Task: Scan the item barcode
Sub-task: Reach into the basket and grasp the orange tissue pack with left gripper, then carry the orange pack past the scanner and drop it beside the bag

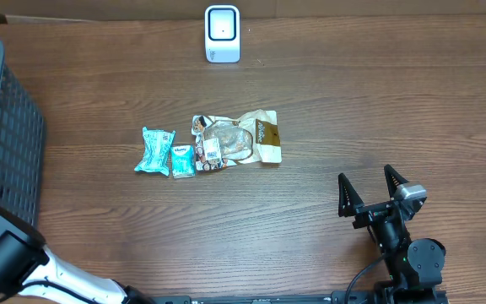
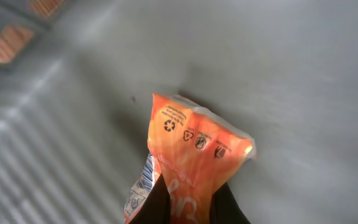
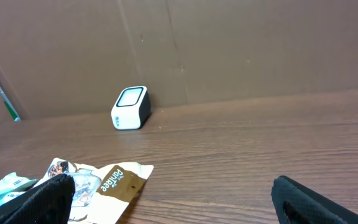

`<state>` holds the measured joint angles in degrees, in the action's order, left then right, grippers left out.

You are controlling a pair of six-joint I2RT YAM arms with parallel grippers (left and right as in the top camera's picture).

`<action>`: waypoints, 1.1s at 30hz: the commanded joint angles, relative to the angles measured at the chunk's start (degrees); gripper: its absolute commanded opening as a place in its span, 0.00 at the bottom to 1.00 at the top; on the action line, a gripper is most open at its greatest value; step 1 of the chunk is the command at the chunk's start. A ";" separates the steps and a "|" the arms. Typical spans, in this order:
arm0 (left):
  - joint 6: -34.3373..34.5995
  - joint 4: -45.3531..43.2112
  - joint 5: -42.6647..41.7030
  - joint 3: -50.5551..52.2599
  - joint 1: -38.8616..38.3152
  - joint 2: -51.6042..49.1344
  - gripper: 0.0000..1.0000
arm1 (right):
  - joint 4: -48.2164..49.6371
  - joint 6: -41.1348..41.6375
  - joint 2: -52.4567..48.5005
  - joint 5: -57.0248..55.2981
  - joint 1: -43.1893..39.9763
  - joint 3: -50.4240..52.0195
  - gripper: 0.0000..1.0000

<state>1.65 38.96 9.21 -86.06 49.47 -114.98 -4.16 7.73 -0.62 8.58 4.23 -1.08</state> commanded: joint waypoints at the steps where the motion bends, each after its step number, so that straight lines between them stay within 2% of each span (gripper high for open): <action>1: 6.84 0.11 -5.84 -5.53 -1.11 9.27 0.04 | 0.17 -0.04 0.37 -0.11 0.37 0.61 1.00; 7: 14.43 -0.11 -12.66 -11.56 -3.58 21.62 0.04 | 0.17 -0.04 0.37 -0.11 0.37 0.61 1.00; 12: 18.08 0.44 -31.63 -13.05 -8.94 32.46 0.04 | 0.17 -0.04 0.37 -0.11 0.37 0.61 1.00; 14: 17.79 3.15 -36.15 -13.05 -12.33 34.88 0.04 | 0.17 -0.04 0.37 -0.11 0.37 0.61 1.00; 17: 15.82 10.91 -36.44 -13.05 -18.84 36.39 0.04 | 0.17 -0.04 0.37 -0.11 0.37 0.61 1.00; 21: 8.92 21.00 -35.15 -11.52 -31.58 34.95 0.04 | 0.17 -0.04 0.37 -0.11 0.37 0.61 1.00; 23: 7.93 23.65 -33.03 -9.60 -37.86 33.51 0.04 | 0.17 -0.04 0.37 -0.11 0.37 0.61 1.00; 28: 8.09 24.70 -28.00 -2.38 -50.90 28.15 0.04 | 0.17 -0.04 0.37 -0.11 0.37 0.61 1.00; 33: 10.08 19.74 -27.63 4.33 -60.74 19.71 0.04 | 0.17 -0.04 0.37 -0.11 0.37 0.61 1.00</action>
<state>11.44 60.69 -19.94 -84.75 -6.90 -91.20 -4.16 7.68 -0.62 8.56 4.23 -1.08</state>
